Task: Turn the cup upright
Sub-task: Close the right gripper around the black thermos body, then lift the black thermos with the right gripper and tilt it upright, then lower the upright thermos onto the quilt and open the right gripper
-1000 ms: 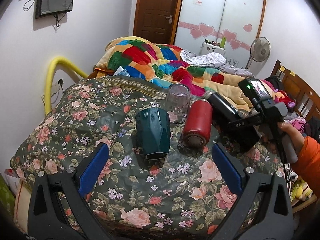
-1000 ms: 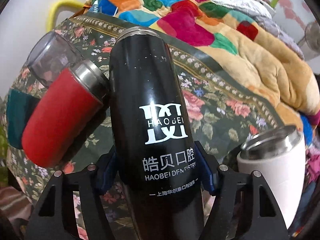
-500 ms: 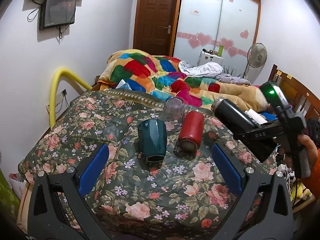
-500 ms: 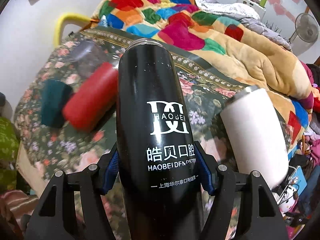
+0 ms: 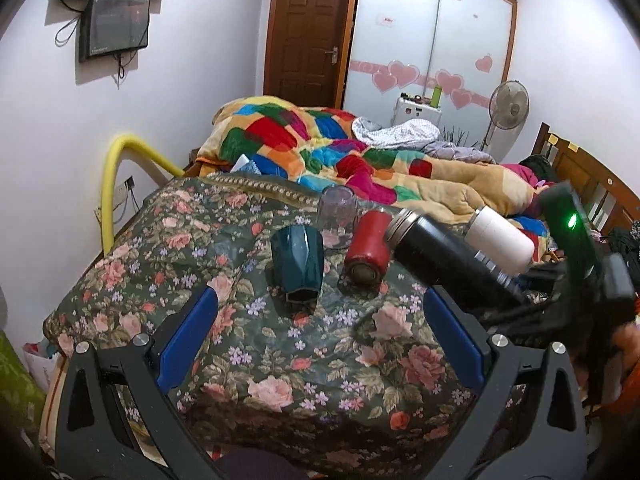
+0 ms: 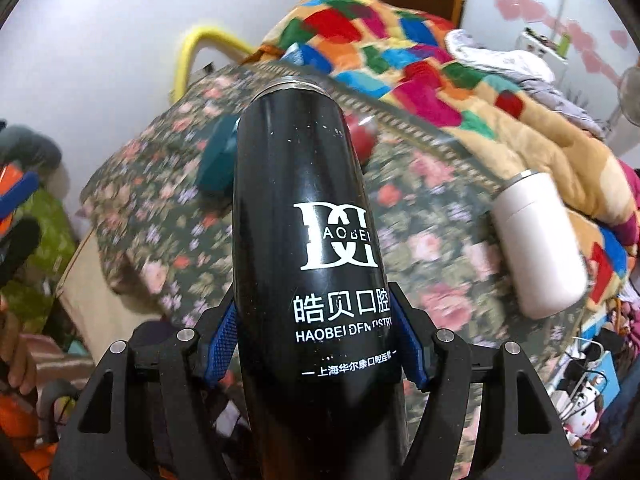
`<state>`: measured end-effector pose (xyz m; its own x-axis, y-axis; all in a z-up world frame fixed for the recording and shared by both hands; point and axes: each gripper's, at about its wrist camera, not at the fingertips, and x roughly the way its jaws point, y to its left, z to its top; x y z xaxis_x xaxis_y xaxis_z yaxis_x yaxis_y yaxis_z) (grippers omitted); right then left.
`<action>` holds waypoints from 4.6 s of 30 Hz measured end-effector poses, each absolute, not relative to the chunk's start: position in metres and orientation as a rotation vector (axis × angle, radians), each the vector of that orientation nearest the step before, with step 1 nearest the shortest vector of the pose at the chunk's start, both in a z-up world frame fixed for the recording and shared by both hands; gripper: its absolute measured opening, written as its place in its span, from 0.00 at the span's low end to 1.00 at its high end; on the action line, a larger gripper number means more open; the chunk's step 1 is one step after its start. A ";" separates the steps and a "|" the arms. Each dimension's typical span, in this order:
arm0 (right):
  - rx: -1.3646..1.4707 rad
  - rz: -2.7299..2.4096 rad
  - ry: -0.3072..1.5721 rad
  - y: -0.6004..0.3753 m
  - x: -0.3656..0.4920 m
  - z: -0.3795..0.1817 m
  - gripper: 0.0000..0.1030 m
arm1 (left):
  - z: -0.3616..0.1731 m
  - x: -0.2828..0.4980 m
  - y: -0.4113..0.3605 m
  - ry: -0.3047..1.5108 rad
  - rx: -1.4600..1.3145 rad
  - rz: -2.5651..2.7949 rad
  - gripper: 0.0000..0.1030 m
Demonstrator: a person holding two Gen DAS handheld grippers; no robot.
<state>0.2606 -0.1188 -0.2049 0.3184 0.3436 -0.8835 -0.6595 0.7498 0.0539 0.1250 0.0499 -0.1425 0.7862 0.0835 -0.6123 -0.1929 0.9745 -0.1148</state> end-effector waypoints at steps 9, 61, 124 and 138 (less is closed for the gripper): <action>-0.405 0.711 1.170 -0.093 0.251 -0.273 0.63 | -0.164 0.130 0.052 0.722 -0.185 0.168 1.00; -0.089 0.495 0.897 -0.221 0.189 -0.200 0.65 | -0.275 0.239 -0.013 1.176 -0.371 0.095 0.76; -0.051 0.371 0.722 -0.234 0.162 -0.140 0.65 | -0.073 0.169 -0.062 0.633 -0.003 -0.136 0.83; 0.078 0.343 0.240 -0.240 0.062 -0.024 0.77 | 0.019 0.009 -0.037 0.161 -0.004 -0.038 0.97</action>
